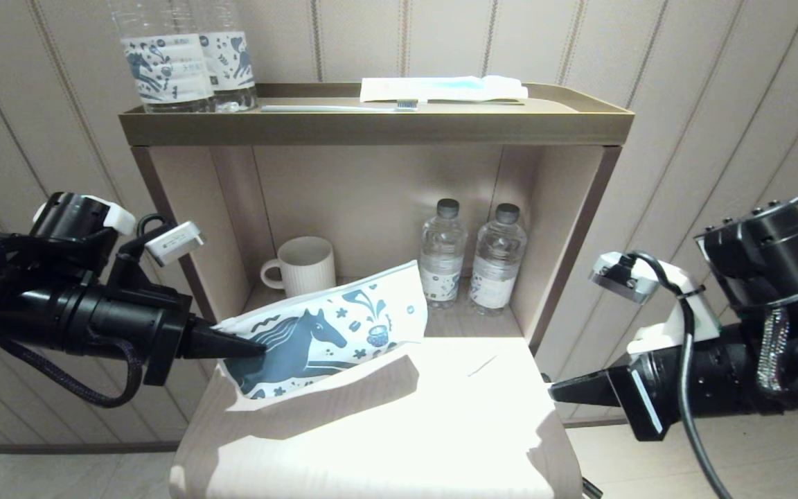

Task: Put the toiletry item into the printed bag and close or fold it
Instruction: Pick up the comb

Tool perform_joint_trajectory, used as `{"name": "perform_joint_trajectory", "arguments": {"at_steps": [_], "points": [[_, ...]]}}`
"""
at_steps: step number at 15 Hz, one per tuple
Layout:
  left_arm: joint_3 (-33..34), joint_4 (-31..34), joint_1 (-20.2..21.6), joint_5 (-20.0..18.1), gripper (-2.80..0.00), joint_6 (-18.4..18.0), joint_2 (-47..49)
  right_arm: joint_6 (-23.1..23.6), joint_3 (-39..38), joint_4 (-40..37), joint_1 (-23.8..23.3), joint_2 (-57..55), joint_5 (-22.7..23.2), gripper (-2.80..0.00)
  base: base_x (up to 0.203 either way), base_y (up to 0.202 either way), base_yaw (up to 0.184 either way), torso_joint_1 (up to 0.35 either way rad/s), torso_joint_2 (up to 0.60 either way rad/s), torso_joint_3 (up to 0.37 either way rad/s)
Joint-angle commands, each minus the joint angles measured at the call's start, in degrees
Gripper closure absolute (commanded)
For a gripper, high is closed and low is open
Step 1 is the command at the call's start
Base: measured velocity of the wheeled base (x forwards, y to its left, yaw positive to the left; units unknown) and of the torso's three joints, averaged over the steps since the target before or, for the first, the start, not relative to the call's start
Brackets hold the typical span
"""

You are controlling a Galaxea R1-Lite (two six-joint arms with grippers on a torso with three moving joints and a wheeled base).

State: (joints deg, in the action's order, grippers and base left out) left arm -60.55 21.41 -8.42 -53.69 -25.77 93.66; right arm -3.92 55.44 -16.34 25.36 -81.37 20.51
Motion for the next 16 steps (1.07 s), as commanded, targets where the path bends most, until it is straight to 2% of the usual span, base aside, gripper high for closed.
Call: {"name": "perform_joint_trajectory", "arguments": {"at_steps": [1, 3, 5, 7, 9, 11, 12, 15, 16], "points": [[-0.23, 0.13, -0.01, -0.28, 0.0, -0.16, -0.69, -1.91, 1.23, -0.1, 0.92, -2.88, -1.61, 0.0, 0.0, 0.0, 0.0, 0.0, 0.0, 0.0], [-0.61, 0.13, -0.11, -0.06, 0.0, 0.24, -1.2, -5.96, 2.53, -0.14, 1.67, -5.24, -6.93, 0.0, 0.0, 0.0, 0.0, 0.0, 0.0, 0.0], [-0.68, 0.13, -1.01, 1.59, 0.0, 0.87, -1.89, -9.43, 3.2, -2.33, 1.62, -5.1, -8.62, 0.0, 0.0, 0.0, 0.0, 0.0, 0.0, 0.0], [0.1, -0.06, -2.32, 3.65, 0.0, 0.86, -2.37, -10.57, 2.98, -6.24, 1.01, -4.14, -9.09, 0.0, 0.0, 0.0, 0.0, 0.0, 0.0, 0.0], [0.96, -1.72, -2.94, 3.85, 0.0, 0.81, -2.63, -10.68, 0.86, -6.62, 0.71, -1.83, -9.76, 0.0, 0.0, 0.0, 0.0, 0.0, 0.0, 0.0], [3.62, -6.6, -3.0, 3.91, 0.0, 0.81, -2.88, -10.67, -2.31, -6.7, -0.05, 0.54, -9.93, 0.0, 0.0, 0.0, 0.0, 0.0, 0.0, 0.0], [4.94, -9.07, -3.08, 4.14, 0.0, 0.81, -3.02, -10.67, -3.69, -6.69, -0.2, 1.59, -10.69, 0.0, 0.0, 0.0, 0.0, 0.0, 0.0, 0.0], [5.79, -10.33, -4.06, 5.0, 0.0, 0.9, -3.48, -10.42, -6.92, -6.35, -0.14, 3.75, -14.59, 0.0, 0.0, 0.0, 0.0, 0.0, 0.0, 0.0], [5.79, -10.33, -4.4, 5.0, 0.0, 0.9, -3.57, -9.69, -7.9, -6.29, -0.18, 4.51, -15.6, -2.8, 0.0, 0.0, 0.0, 0.0, 0.0, 0.0]]}}
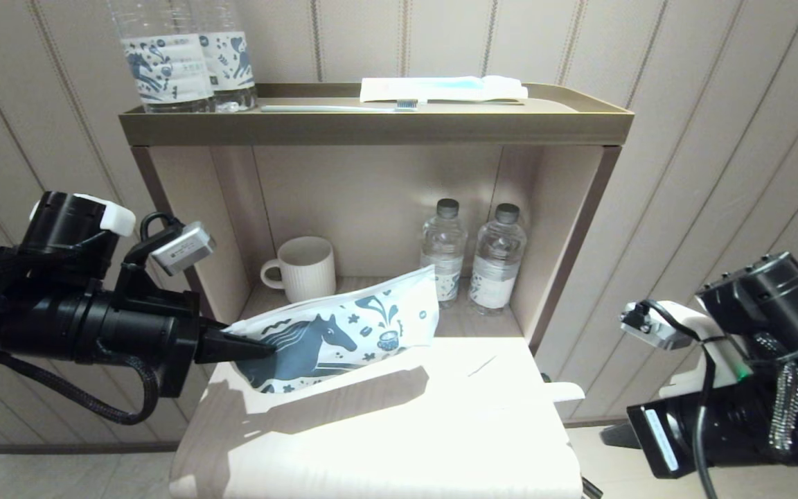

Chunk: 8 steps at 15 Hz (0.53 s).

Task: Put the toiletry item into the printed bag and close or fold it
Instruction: Pick up the comb

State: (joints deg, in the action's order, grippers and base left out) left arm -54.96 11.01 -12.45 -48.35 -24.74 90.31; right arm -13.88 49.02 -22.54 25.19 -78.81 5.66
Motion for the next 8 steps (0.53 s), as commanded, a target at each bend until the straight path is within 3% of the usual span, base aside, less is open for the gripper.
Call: {"name": "perform_joint_trajectory", "arguments": {"at_steps": [1, 5, 8], "points": [[0.21, 0.07, -0.38, -0.34, 0.0, -0.14, -0.39, 2.19, -3.06, 0.0, -0.04, 3.04, -2.39, -2.8, 0.0, 0.0, 0.0, 0.0, 0.0, 0.0], [0.89, -0.02, -0.6, -0.34, 0.0, -0.14, -0.81, 9.72, -6.15, 0.17, -0.07, 5.29, -7.78, -2.8, 0.0, 0.0, 0.0, 0.0, 0.0, 0.0], [1.24, -0.02, -1.0, -0.34, 0.0, -0.22, -0.92, 7.84, -8.33, 3.57, 0.13, 4.07, -9.15, -2.8, 0.0, 0.0, 0.0, 0.0, 0.0, 0.0]]}}
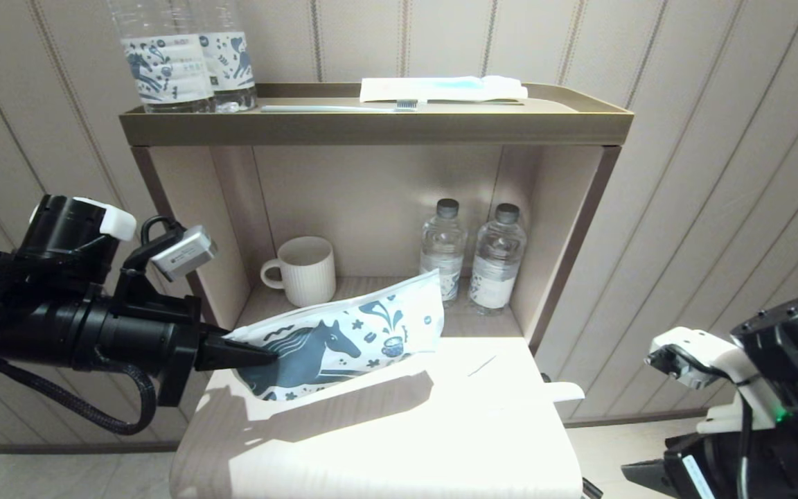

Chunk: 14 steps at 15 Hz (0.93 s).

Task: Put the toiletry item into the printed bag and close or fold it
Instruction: Pick up the comb

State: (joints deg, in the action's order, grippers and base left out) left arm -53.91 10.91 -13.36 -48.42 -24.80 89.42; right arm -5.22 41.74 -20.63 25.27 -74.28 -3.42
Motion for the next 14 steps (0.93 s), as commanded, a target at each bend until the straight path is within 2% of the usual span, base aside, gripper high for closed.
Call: {"name": "perform_joint_trajectory", "arguments": {"at_steps": [1, 4, 5, 8, 11, 12, 14], "points": [[0.21, 0.08, -0.18, -0.27, 0.0, -0.17, -0.34, -4.85, -2.25, 5.57, -0.03, -1.74, -0.11, -2.8, 0.0, 0.0, 0.0, 0.0, 0.0, 0.0], [0.38, 0.16, -0.26, -0.27, 0.0, -0.17, -0.74, -15.61, -2.64, 9.3, -0.02, -3.17, 0.93, -2.8, 0.0, 0.0, 0.0, 0.0, 0.0, 0.0], [0.38, 0.16, -0.26, -0.27, 0.0, -0.17, -0.65, -19.48, -2.77, 9.41, -0.09, -3.59, 2.99, -2.8, 0.0, 0.0, 0.0, 0.0, 0.0, 0.0], [0.5, 0.16, -0.53, -0.27, 0.0, -0.25, -0.56, -26.76, -3.03, 10.23, -4.65, -5.89, 12.36, -2.8, 0.0, 0.0, 0.0, 0.0, 0.0, 0.0], [1.17, -0.1, -0.62, -0.27, 0.0, -0.69, -0.21, -31.04, -2.89, 10.66, -12.7, -3.42, 27.15, -2.8, 0.0, 0.0, 0.0, 0.0, 0.0, 0.0], [1.17, -0.1, -0.79, -0.27, 0.0, -0.69, -0.12, -33.42, -3.36, 11.1, -14.88, -2.52, 28.96, -2.8, 0.0, 0.0, 0.0, 0.0, 0.0, 0.0], [1.26, -0.1, -0.88, -0.27, 0.0, -0.69, -0.12, -35.93, -4.52, 12.99, -16.13, -1.82, 29.84, -2.8, 0.0, 0.0, 0.0, 0.0, 0.0, 0.0]]}}
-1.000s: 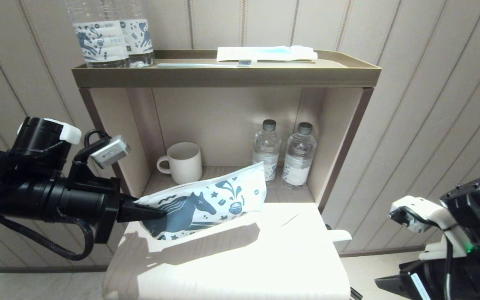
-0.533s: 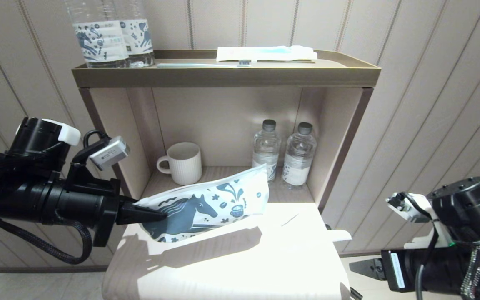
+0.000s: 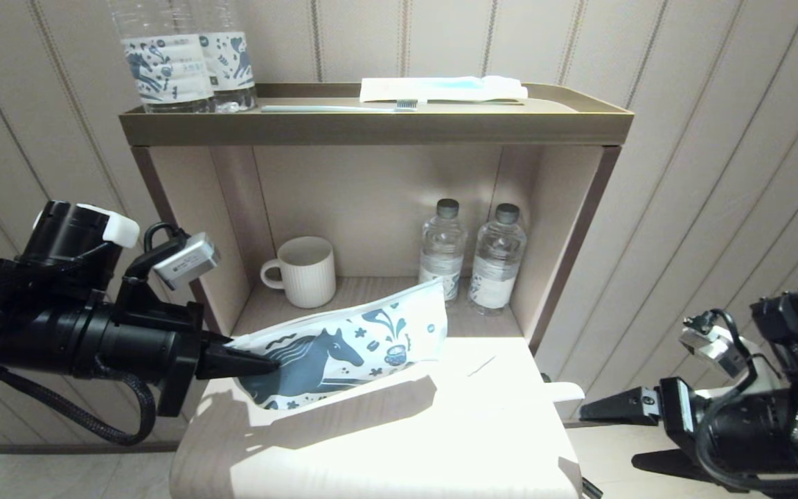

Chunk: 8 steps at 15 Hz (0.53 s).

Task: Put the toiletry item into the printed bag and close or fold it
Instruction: Pick up the comb

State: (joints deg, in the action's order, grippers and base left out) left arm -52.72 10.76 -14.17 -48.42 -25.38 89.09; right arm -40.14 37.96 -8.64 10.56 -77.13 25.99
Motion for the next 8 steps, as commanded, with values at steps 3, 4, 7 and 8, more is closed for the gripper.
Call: {"name": "perform_joint_trajectory", "arguments": {"at_steps": [3, 4, 7, 8], "points": [[0.25, -0.04, -0.25, -0.36, 0.0, -0.11, 0.21, -8.13, -9.2, 15.29, -2.47, 1.27, 0.27, -2.8, 0.0, 0.0, 0.0, 0.0, 0.0, 0.0], [0.25, -0.04, -0.34, -0.36, 0.0, -0.11, 0.21, -8.83, -10.92, 18.02, -2.57, 1.28, 0.02, -2.8, 0.0, 0.0, 0.0, 0.0, 0.0, 0.0], [0.34, -0.04, -0.34, -0.45, 0.0, -0.11, 0.3, -9.15, -17.18, 28.25, -2.62, 0.0, -3.58, -2.8, 0.0, 0.0, 0.0, 0.0, 0.0, 0.0], [0.34, -0.04, -0.39, -0.45, 0.0, -0.11, 0.38, -9.3, -18.73, 31.36, -2.62, -0.93, -3.95, -2.8, 0.0, 0.0, 0.0, 0.0, 0.0, 0.0]]}}
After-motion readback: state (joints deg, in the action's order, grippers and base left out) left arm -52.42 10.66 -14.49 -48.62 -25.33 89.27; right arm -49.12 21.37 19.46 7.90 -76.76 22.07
